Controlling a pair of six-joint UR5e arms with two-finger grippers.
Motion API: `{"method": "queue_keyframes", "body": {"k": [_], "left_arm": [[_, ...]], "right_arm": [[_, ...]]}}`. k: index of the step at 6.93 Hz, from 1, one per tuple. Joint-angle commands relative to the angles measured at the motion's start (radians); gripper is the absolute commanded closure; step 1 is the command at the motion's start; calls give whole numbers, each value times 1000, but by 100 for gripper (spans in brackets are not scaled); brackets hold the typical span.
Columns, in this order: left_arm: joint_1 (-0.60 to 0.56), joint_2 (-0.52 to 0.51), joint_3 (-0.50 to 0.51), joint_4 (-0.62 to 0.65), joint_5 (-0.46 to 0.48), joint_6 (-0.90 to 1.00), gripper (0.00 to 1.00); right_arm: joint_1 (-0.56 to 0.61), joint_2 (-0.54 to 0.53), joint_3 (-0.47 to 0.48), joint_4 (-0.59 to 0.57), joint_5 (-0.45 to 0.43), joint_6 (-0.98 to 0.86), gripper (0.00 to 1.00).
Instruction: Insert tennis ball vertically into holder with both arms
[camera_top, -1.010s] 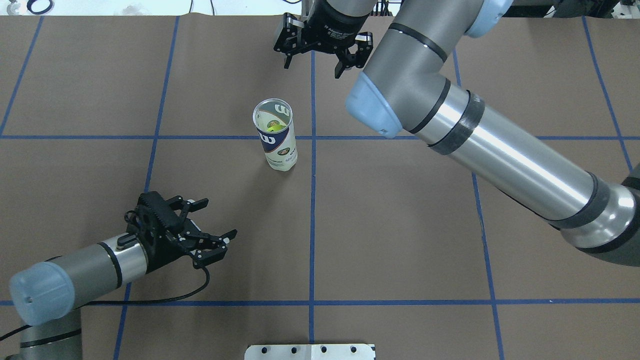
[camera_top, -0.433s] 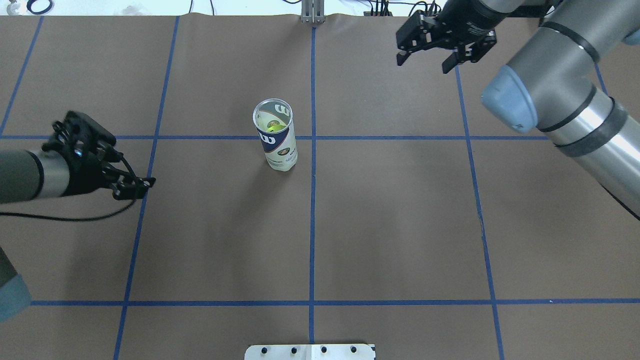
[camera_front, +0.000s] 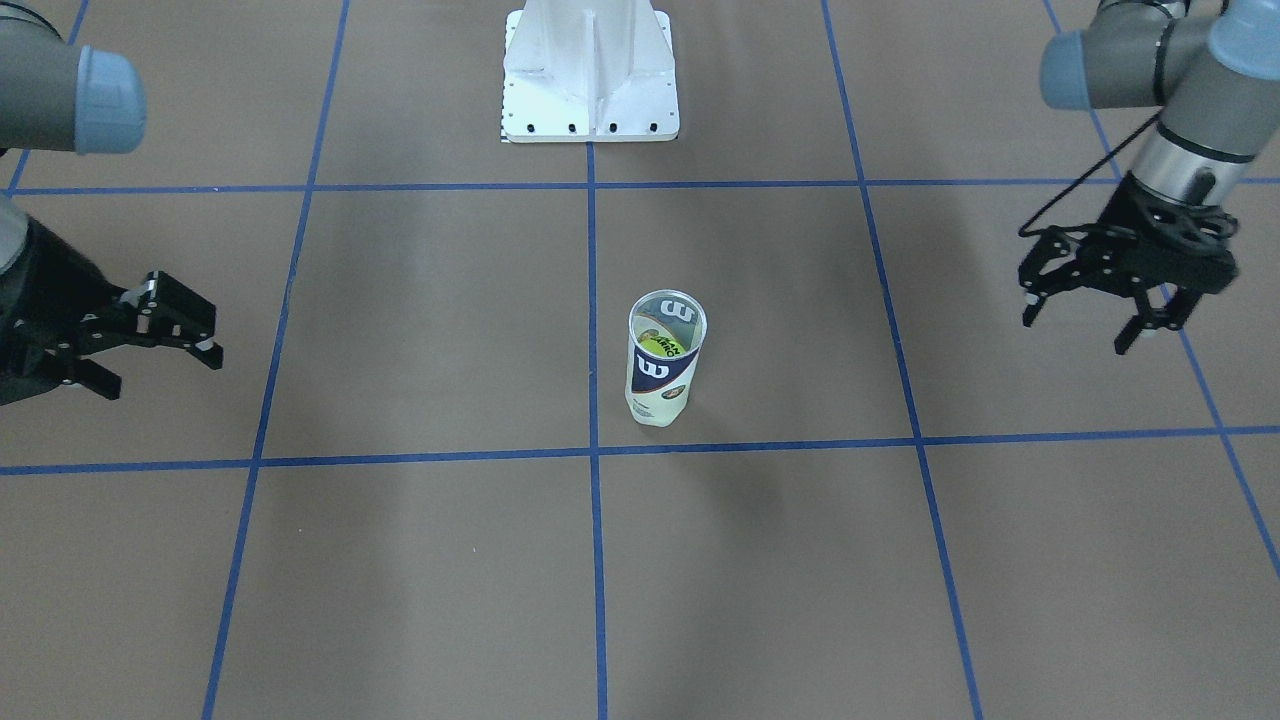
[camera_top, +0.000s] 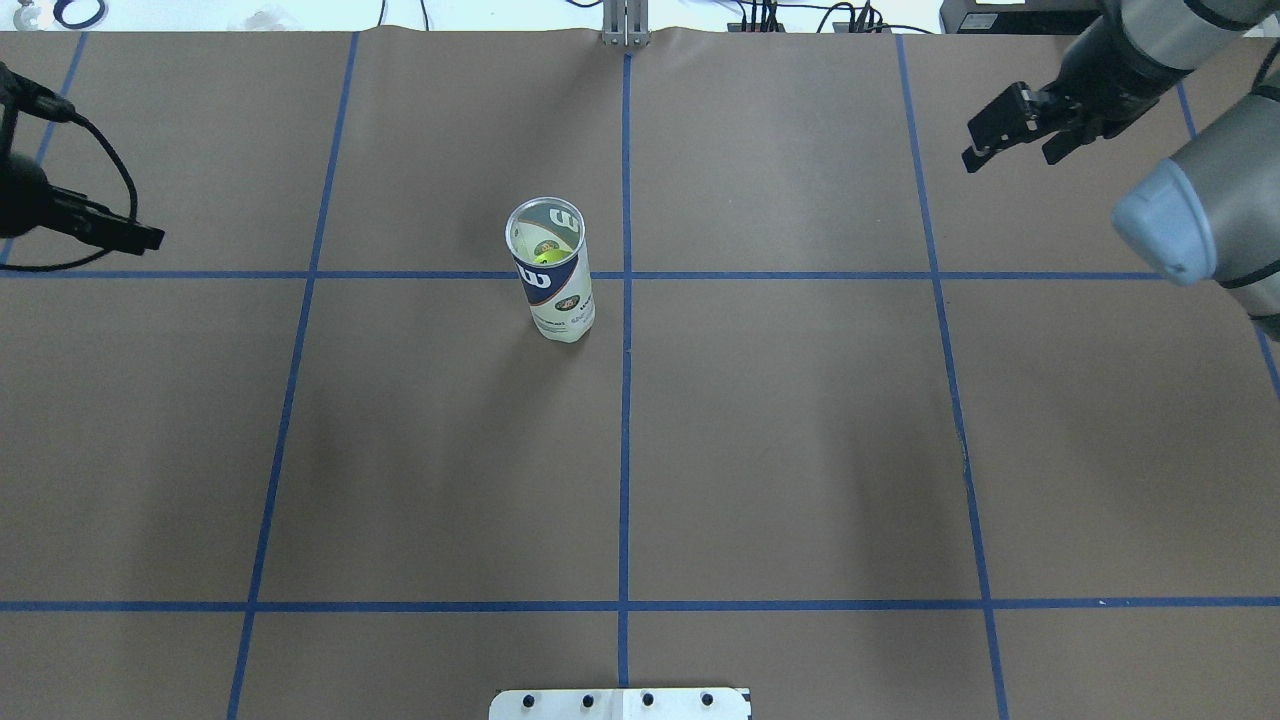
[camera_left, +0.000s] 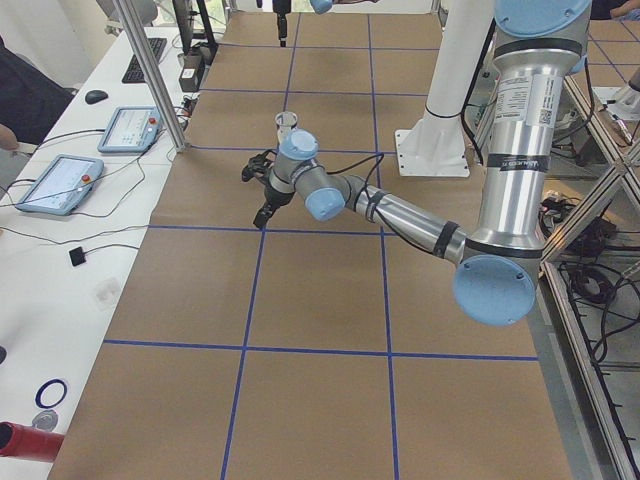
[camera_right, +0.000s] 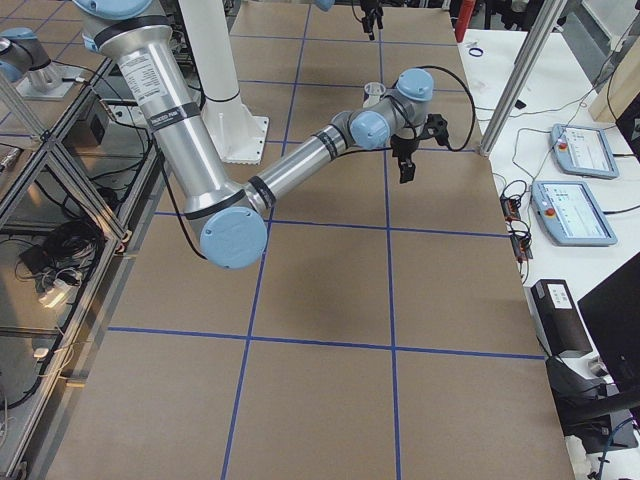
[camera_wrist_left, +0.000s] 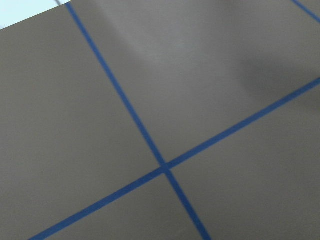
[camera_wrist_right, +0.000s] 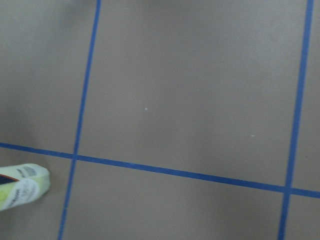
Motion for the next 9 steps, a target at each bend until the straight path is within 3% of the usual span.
{"method": "queue_keyframes", "body": {"k": [1,3,7,9], "left_arm": [[-135,-73,131,175,-96,258,1],[-256,-85,239,215,-106,416,0],[-287,-105,292,313,-77,366,0],[-305,-99,221,284,-102,347,0]], "right_arm": [[143,-122,-91,8,13,-303,1],[228,-151,-223,11,8,-384,1],[288,-191,-228,38,11,-380,1],[300,-214,-225,41,19,-390,1]]}}
